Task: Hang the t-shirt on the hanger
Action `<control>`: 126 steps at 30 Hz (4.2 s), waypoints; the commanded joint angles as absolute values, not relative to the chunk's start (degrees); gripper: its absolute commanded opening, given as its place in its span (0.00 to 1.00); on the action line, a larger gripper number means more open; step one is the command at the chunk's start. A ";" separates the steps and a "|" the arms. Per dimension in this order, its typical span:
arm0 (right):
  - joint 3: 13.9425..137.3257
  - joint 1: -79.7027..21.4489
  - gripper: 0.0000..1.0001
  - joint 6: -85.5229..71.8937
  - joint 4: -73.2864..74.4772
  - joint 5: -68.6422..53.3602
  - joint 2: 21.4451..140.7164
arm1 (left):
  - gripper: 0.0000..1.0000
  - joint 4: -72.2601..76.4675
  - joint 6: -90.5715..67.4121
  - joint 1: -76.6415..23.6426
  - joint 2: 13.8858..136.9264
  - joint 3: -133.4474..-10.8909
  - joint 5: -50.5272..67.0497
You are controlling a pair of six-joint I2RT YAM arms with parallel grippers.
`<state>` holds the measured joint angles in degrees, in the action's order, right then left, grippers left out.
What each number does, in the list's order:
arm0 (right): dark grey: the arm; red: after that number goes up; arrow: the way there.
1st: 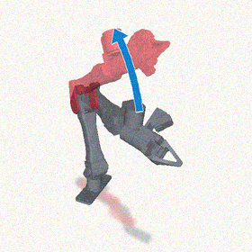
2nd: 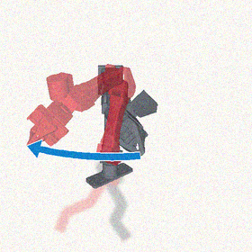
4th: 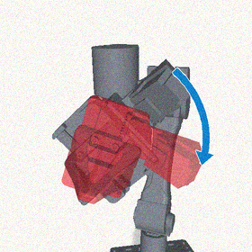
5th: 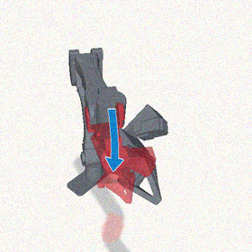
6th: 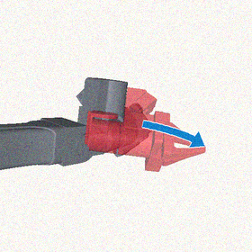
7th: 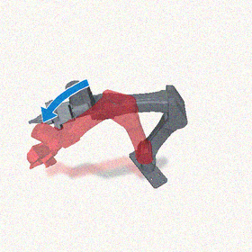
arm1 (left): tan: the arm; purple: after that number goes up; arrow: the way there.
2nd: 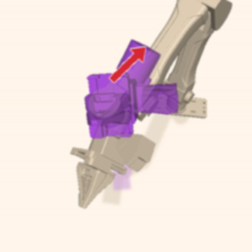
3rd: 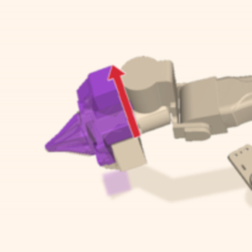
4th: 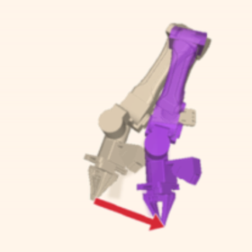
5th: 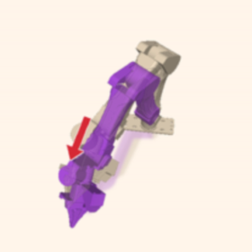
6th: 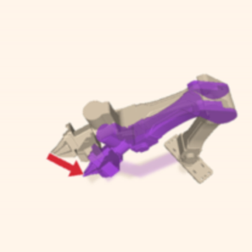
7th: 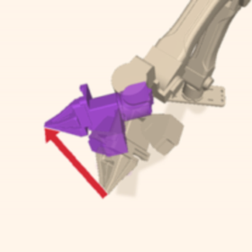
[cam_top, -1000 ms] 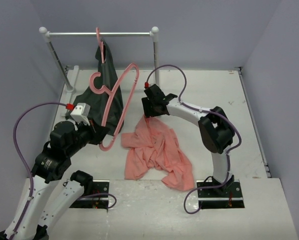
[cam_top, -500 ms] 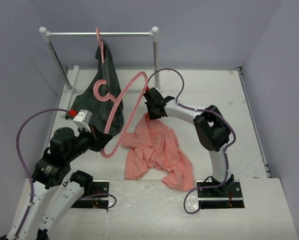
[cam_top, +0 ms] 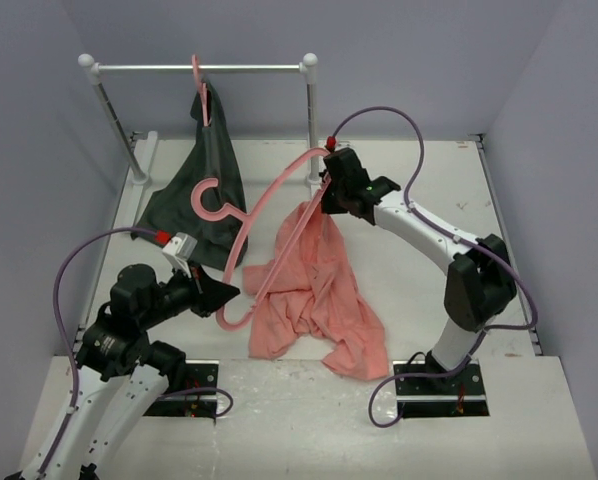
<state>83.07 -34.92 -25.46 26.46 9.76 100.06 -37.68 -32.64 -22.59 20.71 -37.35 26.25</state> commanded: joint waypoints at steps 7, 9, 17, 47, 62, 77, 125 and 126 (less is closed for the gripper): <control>80.26 -28.42 0.00 -28.65 29.62 8.02 89.41 | 0.00 -33.24 -36.20 -22.67 21.80 -30.52 30.32; 79.89 -27.31 0.00 -28.45 29.85 7.53 88.54 | 0.00 -31.86 -36.79 -22.59 22.06 -29.36 31.07; 81.59 -25.58 0.00 -28.86 33.19 10.25 87.22 | 0.00 -24.44 -38.35 -22.68 26.51 -25.93 33.52; 97.41 -24.93 0.00 -27.92 41.34 13.95 96.39 | 0.00 -22.18 -39.73 -22.94 21.89 -26.83 40.77; 95.88 -26.89 0.00 -27.33 39.56 6.01 91.83 | 0.00 -17.83 -37.90 -23.39 27.87 -25.41 38.31; 88.41 -26.98 0.00 -29.81 36.73 6.95 84.33 | 0.00 -17.15 -37.79 -27.35 30.12 -26.66 32.29; 66.10 -19.19 0.00 -25.75 26.81 -26.99 61.82 | 0.00 -6.33 -42.51 -65.04 50.54 -43.06 -15.89; 65.79 -19.16 0.00 -26.03 26.26 -28.10 61.18 | 0.00 -6.30 -42.62 -65.04 50.48 -43.07 -16.56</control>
